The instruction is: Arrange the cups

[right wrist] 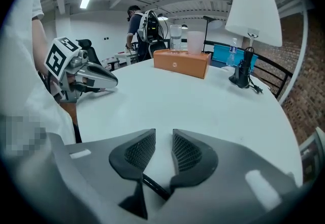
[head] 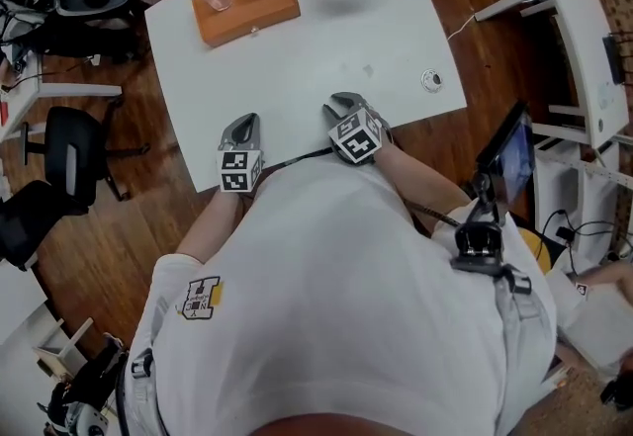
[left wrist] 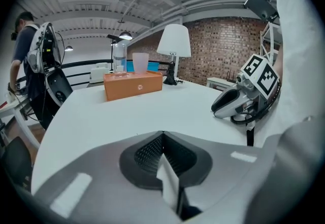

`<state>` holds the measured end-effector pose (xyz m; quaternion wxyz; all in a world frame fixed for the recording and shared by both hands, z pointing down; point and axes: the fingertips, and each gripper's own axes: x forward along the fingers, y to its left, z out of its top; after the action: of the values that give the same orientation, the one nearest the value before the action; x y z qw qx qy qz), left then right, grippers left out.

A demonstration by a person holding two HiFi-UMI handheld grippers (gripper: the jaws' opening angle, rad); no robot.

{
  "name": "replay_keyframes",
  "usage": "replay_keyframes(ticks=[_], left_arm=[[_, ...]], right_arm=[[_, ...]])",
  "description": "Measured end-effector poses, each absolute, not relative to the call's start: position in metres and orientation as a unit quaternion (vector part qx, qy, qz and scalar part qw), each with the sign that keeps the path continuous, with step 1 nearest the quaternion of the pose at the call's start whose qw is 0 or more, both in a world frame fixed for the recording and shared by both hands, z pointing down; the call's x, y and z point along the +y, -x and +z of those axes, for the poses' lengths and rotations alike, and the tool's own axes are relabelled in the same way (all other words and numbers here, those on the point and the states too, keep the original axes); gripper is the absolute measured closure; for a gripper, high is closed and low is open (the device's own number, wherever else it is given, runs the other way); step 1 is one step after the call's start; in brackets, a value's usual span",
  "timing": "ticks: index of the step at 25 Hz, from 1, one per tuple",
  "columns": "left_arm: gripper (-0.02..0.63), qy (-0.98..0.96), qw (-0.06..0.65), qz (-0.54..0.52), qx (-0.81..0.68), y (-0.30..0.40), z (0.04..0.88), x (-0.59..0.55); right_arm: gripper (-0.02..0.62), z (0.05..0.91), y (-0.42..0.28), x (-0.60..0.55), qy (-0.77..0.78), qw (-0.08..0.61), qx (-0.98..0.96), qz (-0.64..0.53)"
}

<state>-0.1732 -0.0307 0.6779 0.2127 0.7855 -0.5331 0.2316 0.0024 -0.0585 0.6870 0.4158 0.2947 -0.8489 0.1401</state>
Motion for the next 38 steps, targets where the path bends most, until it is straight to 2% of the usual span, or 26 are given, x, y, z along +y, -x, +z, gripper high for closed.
replay_keyframes(ticks=[12, 38], left_arm=[[0.604, -0.795, 0.215, 0.231, -0.519, 0.170, 0.678, -0.028], [0.604, -0.807, 0.204, 0.229, -0.504, 0.166, 0.676, -0.026]], right_arm=[[0.592, 0.690, 0.005, -0.049, -0.296, 0.431, -0.844, 0.117], [0.595, 0.675, 0.006, -0.074, -0.337, 0.425, -0.833, 0.112]])
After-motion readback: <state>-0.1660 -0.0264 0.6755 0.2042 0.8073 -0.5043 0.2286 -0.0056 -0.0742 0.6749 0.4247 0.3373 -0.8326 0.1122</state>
